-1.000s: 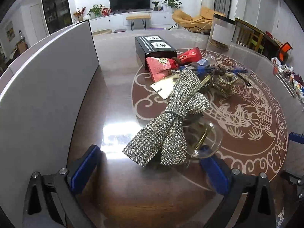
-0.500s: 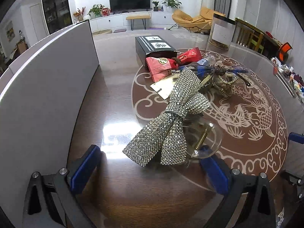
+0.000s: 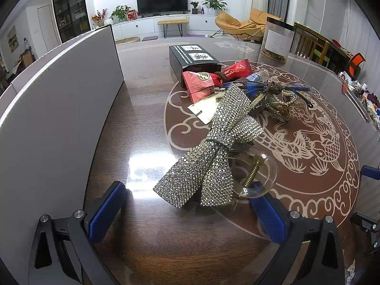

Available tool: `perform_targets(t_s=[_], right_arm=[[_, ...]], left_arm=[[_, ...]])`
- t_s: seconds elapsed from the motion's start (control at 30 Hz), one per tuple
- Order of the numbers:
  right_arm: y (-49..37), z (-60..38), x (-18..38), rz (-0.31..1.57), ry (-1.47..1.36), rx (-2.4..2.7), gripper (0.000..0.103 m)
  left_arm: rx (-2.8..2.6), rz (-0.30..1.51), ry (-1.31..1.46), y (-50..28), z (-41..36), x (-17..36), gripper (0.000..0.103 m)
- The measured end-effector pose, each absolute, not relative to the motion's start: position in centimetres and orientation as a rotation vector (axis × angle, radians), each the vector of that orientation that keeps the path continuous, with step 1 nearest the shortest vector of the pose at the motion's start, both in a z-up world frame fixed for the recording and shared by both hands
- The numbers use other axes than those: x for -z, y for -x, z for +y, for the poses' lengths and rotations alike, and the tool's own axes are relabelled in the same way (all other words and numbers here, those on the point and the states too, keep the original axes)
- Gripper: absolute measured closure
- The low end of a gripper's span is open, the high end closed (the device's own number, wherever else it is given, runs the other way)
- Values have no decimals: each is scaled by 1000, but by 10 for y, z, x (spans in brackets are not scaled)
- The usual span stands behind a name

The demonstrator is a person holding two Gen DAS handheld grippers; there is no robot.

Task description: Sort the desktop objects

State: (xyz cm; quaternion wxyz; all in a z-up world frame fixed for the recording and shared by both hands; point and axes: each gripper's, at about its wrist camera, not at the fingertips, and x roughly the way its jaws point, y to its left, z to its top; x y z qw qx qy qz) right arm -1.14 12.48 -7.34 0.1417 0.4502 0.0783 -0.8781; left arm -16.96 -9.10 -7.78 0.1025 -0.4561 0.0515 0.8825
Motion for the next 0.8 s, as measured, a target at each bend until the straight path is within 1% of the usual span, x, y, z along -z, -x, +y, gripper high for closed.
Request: perform_targets(t_s=[0.8], right_arm=[[11, 125, 73, 226, -1299, 2535, 0]], left_arm=[[-2605, 152, 1346, 169, -91, 77, 0]])
